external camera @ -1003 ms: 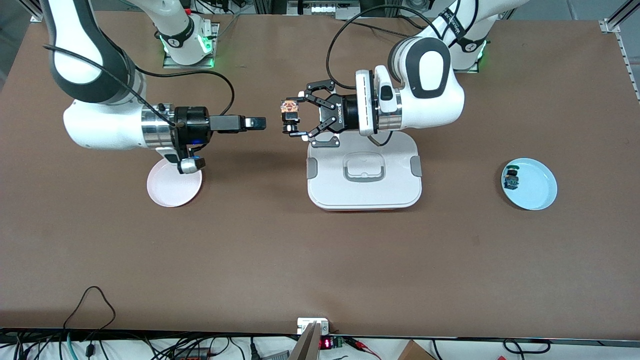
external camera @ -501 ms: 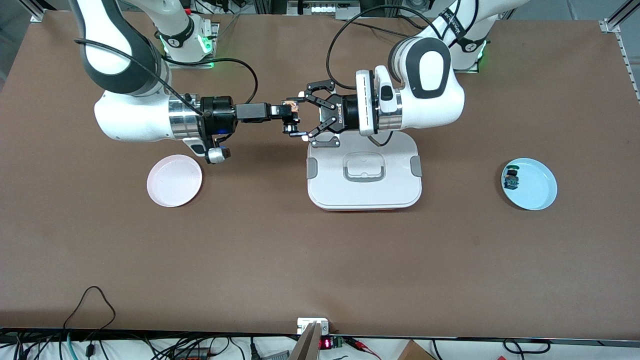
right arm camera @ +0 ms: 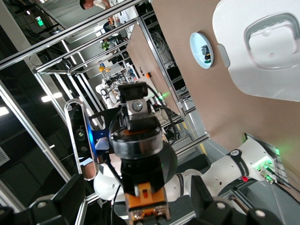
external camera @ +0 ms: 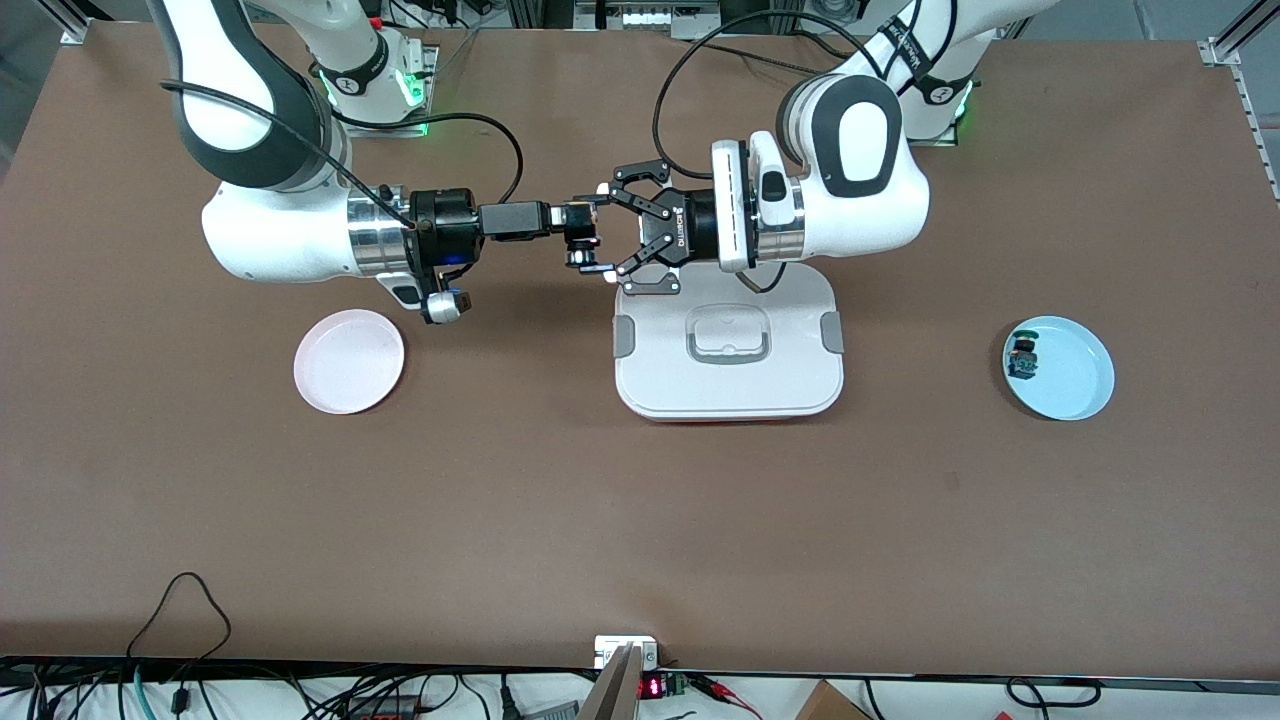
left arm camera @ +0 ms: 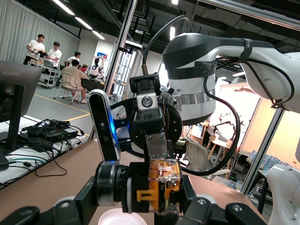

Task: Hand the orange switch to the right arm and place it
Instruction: 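Close the right gripper on the switch held by the left gripper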

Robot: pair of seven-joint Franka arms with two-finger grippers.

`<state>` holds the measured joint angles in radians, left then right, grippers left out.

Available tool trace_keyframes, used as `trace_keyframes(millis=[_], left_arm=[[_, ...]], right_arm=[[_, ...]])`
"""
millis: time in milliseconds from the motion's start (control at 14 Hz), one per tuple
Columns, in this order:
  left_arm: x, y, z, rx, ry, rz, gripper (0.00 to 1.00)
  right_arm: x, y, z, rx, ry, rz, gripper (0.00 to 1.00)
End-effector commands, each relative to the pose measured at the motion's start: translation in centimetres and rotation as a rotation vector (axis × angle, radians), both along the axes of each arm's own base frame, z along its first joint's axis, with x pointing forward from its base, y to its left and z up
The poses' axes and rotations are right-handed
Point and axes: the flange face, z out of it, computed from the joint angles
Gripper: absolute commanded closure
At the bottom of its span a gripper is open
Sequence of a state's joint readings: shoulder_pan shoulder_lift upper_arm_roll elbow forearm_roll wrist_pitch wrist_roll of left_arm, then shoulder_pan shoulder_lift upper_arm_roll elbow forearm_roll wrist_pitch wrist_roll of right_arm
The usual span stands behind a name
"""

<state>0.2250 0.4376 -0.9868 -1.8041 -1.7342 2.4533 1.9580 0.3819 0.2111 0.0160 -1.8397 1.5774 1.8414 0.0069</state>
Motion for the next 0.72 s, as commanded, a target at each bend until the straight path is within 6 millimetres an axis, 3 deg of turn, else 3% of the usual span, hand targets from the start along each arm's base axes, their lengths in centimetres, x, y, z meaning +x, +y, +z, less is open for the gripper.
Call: trace_keyframes(millis=[0,287,645], left_arm=[[-0.2,0.1,0.4,-0.015,-0.017,0.018,0.88],[-0.2,0.2,0.4,-0.014,-0.018,0.020,0.88],[-0.1,0.3,0.5,-0.014,-0.018,0.022,0.88]], right_arm=[[-0.5,0.0,-0.1,0.047,-0.012,0.000,0.00],[-0.5,-0.4,-1.7,0.055,-0.034,0.011,0.00],[-0.3,-0.5,-1.6,0.078,-0.025,-0.007,0.05]])
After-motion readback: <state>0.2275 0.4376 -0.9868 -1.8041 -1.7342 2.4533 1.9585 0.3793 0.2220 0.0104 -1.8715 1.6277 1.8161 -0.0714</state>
